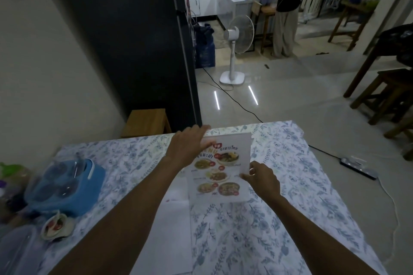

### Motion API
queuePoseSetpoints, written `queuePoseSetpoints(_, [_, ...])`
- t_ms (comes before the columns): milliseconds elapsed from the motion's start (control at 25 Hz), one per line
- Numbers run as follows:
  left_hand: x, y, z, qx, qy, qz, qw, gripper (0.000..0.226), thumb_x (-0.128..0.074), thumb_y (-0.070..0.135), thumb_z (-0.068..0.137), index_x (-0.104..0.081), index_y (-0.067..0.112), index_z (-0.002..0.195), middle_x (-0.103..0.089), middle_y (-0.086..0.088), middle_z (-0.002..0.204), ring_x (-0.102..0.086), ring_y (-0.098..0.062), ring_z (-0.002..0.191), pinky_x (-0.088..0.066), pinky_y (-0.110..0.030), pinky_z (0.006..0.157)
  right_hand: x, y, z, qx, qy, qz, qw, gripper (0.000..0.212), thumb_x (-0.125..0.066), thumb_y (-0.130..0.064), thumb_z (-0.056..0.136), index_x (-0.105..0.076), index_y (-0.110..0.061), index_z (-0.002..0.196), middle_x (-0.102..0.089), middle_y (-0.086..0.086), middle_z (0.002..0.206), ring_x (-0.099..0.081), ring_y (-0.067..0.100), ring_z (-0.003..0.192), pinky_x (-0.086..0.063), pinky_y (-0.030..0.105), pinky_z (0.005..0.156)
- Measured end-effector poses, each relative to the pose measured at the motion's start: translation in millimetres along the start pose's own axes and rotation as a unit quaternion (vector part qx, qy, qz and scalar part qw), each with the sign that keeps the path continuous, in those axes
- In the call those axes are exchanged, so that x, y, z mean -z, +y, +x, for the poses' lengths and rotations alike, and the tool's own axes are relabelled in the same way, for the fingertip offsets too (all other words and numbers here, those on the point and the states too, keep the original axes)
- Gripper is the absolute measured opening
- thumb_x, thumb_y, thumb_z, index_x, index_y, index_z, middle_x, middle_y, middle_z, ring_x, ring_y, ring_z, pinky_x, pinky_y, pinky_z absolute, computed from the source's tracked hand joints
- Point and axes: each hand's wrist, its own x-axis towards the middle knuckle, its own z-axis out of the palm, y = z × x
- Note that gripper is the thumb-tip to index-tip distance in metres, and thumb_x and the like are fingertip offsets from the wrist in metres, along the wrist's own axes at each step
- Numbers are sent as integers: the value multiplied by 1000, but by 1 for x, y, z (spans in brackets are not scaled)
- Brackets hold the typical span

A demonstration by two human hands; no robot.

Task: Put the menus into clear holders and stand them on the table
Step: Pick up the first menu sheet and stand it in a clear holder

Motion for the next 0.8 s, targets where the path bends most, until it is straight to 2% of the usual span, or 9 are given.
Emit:
queuePoseSetpoints(80, [3, 2, -3, 25, 36, -36, 998, 67, -43, 69, 87, -39, 26, 138, -54, -1, 110, -55, -19, 92, -49, -40, 78, 0, 0, 0, 0, -7, -10, 1000, 31, -75, -43, 82, -67, -20, 100, -63, -10, 88, -63, 14, 80, -49, 32, 62])
queuePoseSetpoints(160, [5, 4, -7, 5, 32, -7, 999, 69, -34, 72, 87, -42, 25, 137, -55, 0, 113, -56, -18, 96, -47, -38, 81, 2, -1, -3, 5, -7, -40, 999, 31, -73, -44, 84, -65, -18, 99, -68, -6, 92, -64, 15, 80, -54, 35, 63])
queuePoseSetpoints(240, [10, 6, -14, -8, 31, 7, 999, 67, -28, 72, 89, -45, 26, 136, -56, 1, 113, -56, -17, 95, -46, -36, 81, 5, -3, -8, -8, 2, -34, 999, 35, -74, -44, 83, -64, -21, 107, -69, -7, 95, -66, 15, 85, -55, 35, 68])
queuePoseSetpoints(360, [29, 4, -25, 17, 64, -49, 997, 59, -39, 65, 94, -46, 24, 135, -59, -2, 113, -58, -18, 94, -50, -39, 81, 10, -9, -20, -43, 25, -10, 999, 49, -76, -43, 81, -58, -22, 122, -71, -8, 97, -67, 16, 93, -52, 33, 72])
queuePoseSetpoints(480, [40, -8, -50, 34, 77, -61, 995, 65, -41, 65, 93, -42, 20, 140, -56, -5, 122, -57, -20, 102, -52, -41, 84, 6, -18, -45, -74, 47, -16, 996, 54, -76, -43, 80, -55, -20, 125, -74, -2, 105, -67, 19, 96, -54, 35, 75])
queuePoseSetpoints(640, [28, -27, -116, 140, 68, -203, 967, 73, -41, 68, 92, -37, 19, 146, -48, -6, 140, -51, -23, 122, -48, -44, 98, -26, -38, -82, -78, 40, -32, 996, 50, -76, -46, 80, -58, -20, 119, -74, -2, 104, -68, 20, 96, -57, 38, 79])
queuePoseSetpoints(800, [-1, -51, -204, 212, 18, -226, 951, 71, -40, 64, 94, -35, 16, 148, -46, -8, 143, -47, -26, 126, -44, -42, 101, -90, -74, -117, -75, -12, -29, 997, 47, -74, -45, 80, -59, -23, 118, -72, 0, 110, -65, 24, 105, -53, 37, 86])
